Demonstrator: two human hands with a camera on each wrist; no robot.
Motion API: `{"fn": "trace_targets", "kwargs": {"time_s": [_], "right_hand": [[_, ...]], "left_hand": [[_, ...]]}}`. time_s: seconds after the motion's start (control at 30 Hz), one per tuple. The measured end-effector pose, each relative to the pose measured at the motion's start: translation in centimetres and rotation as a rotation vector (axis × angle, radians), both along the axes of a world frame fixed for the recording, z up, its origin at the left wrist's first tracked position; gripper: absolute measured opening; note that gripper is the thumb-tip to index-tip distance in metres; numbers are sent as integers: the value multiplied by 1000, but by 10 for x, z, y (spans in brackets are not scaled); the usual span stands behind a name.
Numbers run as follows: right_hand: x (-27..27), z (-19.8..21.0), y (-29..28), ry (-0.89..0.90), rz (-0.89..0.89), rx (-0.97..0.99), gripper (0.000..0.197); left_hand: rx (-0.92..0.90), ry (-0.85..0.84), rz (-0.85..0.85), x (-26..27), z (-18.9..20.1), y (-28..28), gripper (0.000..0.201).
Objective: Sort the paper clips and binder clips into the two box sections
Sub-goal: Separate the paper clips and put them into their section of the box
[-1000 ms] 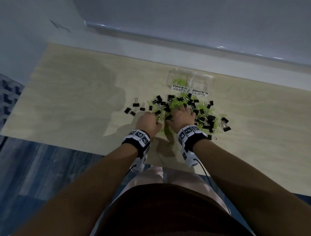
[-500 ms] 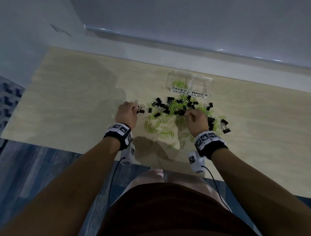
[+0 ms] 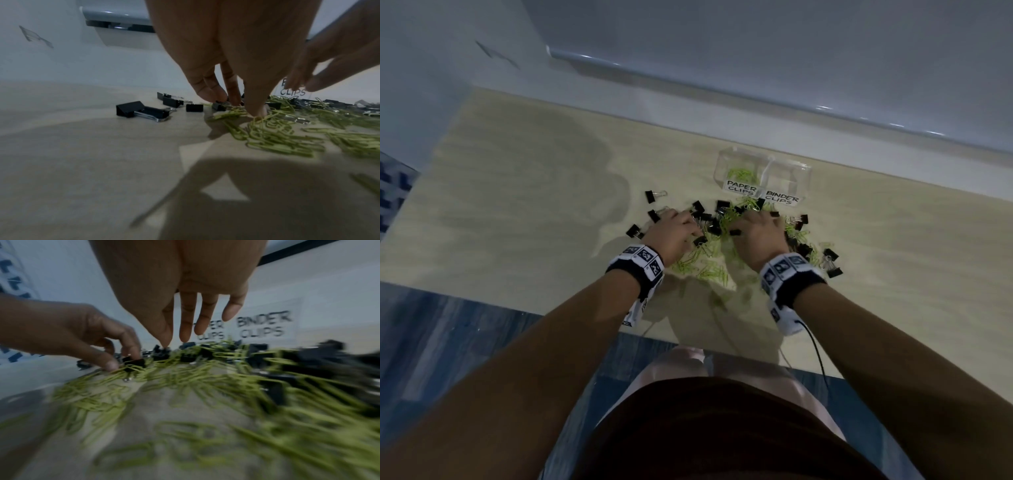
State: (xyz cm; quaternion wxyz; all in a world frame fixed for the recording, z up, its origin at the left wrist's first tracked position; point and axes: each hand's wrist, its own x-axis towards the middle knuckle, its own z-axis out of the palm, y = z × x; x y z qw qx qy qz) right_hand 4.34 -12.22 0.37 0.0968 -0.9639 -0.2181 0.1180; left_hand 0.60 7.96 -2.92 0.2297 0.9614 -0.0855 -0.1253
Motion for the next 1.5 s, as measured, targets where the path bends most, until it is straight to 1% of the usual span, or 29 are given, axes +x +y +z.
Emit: {"fn": "trace_targets", "kwargs": {"time_s": [0.03,0.1,0.2,0.33,0.4,0.5,0.6,0.67,0.77,0.83,0.97,1.03,1.1,1.17,1.23,1.27,1.3,1.33,1.4,1.43,1.5], "right_hand": [[1,-1,13,27,50,-21,25],[5,-4,32,90,88,-79,26],[12,-10,43,131,79,-148,31],[15,-11,43,149,67,-137,24],[16,-13,39,144,46,-101,20],[14,-14,31,160,-22,30,15],[14,-10,19,154,-123,188,17],[15,-7,8,125,-202,261,17],[15,-5,-17,80,-335,394,14],[14,-4,-37,82,-443,439,14],[10,-8,-81,64,-614,376,15],[8,-11,-98,54,-648,282,17],[6,-11,-104,34,-616,133,18],[3,-11,-100,-8,-537,44,19],[-1,-10,-86,-70,-427,55,20],[-4,-8,-77,-88,-337,101,21],[-8,-6,-65,-63,-232,159,22],[-12,-4,-53,7,-130,205,24],[-20,2,-28,228,16,205,29],[-22,1,-18,298,72,169,34],[-24,-2,-3,352,139,58,61]], "left_hand": [[4,-3,-17,0,1,-1,29],[19,-8,-50,1,4,-4,32],[70,34,-100,2,8,-10,35],[74,129,-121,6,10,-13,34],[51,144,-114,7,10,-14,32],[-9,125,-130,6,9,-15,34],[-23,132,-184,6,8,-13,38],[-16,148,-188,7,7,-13,35],[-60,132,-147,8,4,-11,27],[-144,140,-76,8,4,-10,24],[-298,157,85,0,6,-5,21],[-347,126,158,-2,8,3,19],[-418,92,281,-3,12,16,19],[-435,39,430,-3,15,32,19],[-374,-7,530,-3,16,47,20],[-323,-16,550,-3,14,54,21],[-265,-12,546,-4,12,59,23],[-204,-17,515,-4,9,63,25],[-125,-34,406,-8,6,62,32],[-131,-33,354,-13,7,59,36],[-139,19,233,-23,10,49,47]]}}
